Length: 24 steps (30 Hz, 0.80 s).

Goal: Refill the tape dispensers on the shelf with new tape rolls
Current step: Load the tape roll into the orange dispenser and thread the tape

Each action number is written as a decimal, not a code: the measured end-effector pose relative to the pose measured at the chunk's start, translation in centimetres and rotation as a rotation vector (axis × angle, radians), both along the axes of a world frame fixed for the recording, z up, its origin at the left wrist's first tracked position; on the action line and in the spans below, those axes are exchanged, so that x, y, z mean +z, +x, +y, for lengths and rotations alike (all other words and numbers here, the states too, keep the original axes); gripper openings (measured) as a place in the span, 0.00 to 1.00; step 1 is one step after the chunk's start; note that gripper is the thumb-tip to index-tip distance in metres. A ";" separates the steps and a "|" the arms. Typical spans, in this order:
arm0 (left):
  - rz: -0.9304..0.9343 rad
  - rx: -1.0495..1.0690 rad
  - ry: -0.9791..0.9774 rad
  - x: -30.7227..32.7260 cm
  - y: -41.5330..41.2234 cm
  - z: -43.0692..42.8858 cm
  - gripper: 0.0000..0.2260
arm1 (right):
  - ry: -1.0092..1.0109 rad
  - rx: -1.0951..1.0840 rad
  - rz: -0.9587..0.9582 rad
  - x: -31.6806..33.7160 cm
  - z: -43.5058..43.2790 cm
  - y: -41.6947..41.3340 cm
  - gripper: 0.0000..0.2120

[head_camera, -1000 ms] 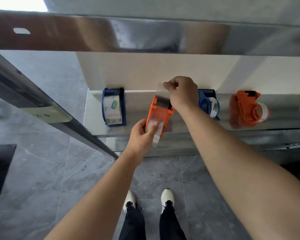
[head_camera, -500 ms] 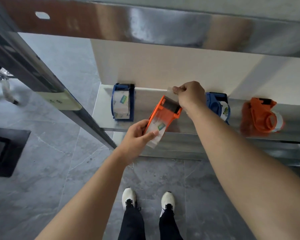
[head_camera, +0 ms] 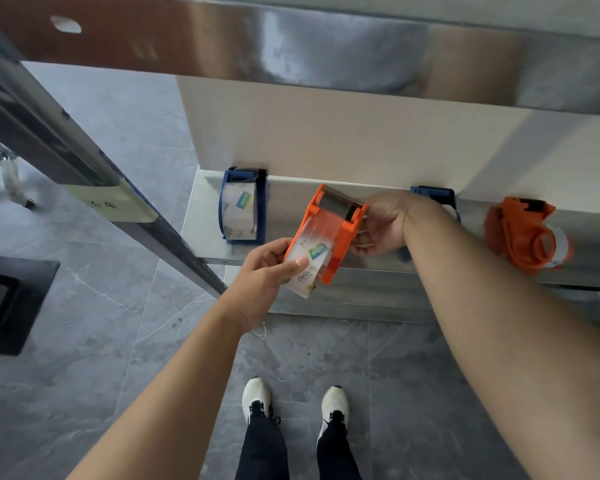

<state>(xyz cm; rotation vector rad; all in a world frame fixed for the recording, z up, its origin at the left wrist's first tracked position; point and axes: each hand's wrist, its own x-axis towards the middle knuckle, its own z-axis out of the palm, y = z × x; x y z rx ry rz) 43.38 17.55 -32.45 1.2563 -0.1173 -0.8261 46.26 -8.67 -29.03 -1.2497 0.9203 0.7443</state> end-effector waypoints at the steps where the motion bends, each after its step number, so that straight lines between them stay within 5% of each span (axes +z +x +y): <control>1: 0.004 -0.005 -0.001 0.0 0.0 -0.1 0.15 | 0.031 -0.005 -0.004 -0.2 -0.2 -0.2 0.12; 5: 0.035 0.012 -0.016 0.1 0.0 -0.7 0.18 | 0.152 -0.033 -0.082 -1.2 0.0 -0.9 0.07; 10: 0.087 0.032 -0.043 0.6 0.1 -2.1 0.17 | 0.257 -0.176 -0.355 -3.2 -0.4 -1.3 0.33; 15: 0.153 0.101 -0.020 0.8 0.5 -2.9 0.15 | 0.188 -0.231 -0.504 -3.6 -0.3 -2.2 0.10; 24: 0.167 0.154 0.164 1.3 1.0 -6.0 0.13 | -0.080 -0.211 -0.534 -4.7 1.6 -1.9 0.19</control>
